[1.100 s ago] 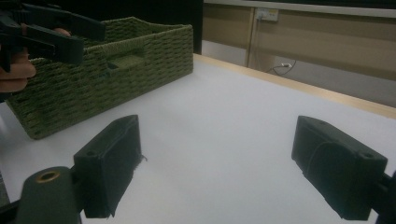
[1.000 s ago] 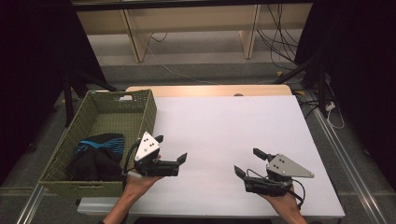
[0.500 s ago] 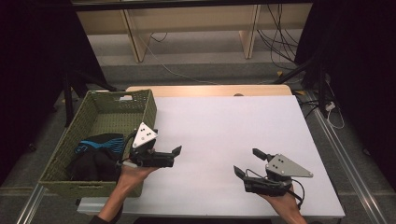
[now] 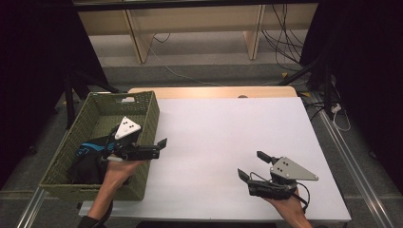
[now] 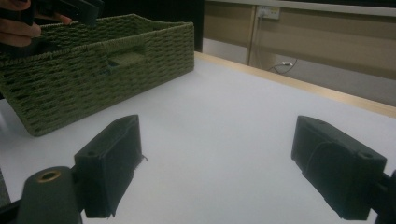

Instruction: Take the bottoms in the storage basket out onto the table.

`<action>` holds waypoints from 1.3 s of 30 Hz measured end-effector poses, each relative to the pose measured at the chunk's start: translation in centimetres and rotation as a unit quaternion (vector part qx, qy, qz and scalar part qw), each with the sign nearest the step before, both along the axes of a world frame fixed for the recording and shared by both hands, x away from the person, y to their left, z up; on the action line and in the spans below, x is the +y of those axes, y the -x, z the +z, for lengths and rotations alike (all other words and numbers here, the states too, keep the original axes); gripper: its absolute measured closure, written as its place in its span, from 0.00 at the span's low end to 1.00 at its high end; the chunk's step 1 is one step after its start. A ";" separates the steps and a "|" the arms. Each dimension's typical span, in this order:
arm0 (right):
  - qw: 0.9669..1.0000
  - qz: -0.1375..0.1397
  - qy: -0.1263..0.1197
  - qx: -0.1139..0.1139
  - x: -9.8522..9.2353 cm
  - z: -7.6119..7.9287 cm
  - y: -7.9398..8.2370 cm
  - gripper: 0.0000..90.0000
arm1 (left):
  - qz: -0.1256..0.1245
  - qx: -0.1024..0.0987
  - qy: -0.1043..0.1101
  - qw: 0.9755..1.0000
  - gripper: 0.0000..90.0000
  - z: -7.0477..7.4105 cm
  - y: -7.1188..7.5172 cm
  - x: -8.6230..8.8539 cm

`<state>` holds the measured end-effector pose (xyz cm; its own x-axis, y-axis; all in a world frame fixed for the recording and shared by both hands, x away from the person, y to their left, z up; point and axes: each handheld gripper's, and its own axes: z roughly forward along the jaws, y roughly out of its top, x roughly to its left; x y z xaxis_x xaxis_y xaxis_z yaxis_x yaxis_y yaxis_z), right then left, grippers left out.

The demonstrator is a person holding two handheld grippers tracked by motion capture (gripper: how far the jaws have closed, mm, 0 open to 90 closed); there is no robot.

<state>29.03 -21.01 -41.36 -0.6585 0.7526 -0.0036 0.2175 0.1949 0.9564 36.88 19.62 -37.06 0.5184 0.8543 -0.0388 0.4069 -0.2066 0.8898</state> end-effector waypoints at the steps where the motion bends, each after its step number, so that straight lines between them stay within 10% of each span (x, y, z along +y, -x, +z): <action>1: 1.000 0.000 0.000 0.000 0.0 0.0 0.0 0.19 | 0.000 0.000 0.000 1.000 0.03 0.0 0.0 0.0; 27: 1.000 0.004 0.002 0.005 0.1 -0.1 0.0 0.19 | 0.065 0.053 -0.006 0.996 0.03 0.6 -1.2 5.3; 39: 1.000 0.006 0.003 0.006 0.2 -0.1 0.0 0.19 | 0.119 0.107 -0.024 0.987 0.03 0.5 -1.6 8.9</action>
